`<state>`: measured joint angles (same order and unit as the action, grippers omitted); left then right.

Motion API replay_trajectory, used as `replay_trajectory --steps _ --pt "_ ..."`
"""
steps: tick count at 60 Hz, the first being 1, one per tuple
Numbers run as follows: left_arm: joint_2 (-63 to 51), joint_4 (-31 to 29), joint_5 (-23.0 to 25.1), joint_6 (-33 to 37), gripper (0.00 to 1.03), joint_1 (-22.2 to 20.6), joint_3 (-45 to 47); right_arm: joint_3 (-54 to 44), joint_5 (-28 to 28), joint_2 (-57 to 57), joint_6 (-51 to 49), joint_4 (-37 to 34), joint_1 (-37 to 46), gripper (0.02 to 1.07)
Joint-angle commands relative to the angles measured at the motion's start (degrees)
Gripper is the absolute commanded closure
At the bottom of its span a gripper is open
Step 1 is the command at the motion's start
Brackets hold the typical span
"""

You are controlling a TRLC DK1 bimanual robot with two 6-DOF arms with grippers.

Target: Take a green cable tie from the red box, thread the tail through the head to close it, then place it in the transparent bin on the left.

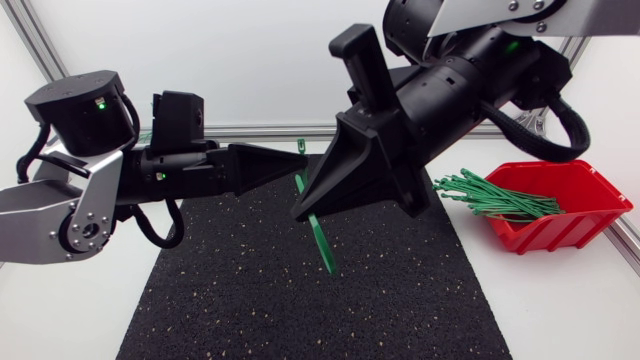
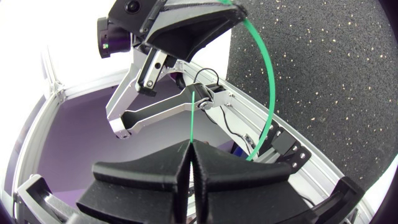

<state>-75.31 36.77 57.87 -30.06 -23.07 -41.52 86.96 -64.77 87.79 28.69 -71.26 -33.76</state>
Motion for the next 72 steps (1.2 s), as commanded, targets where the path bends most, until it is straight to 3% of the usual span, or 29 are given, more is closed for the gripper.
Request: replay_trajectory --steps 1,72 --pt "1.8 2.0 -0.5 -2.4 1.00 -0.7 2.0 0.9 -1.3 0.5 5.1 1.7 1.0 1.02" --pt "9.7 5.9 -6.5 -2.1 1.00 -4.4 7.5 1.0 -4.0 -0.2 8.4 6.8 2.6 1.02"
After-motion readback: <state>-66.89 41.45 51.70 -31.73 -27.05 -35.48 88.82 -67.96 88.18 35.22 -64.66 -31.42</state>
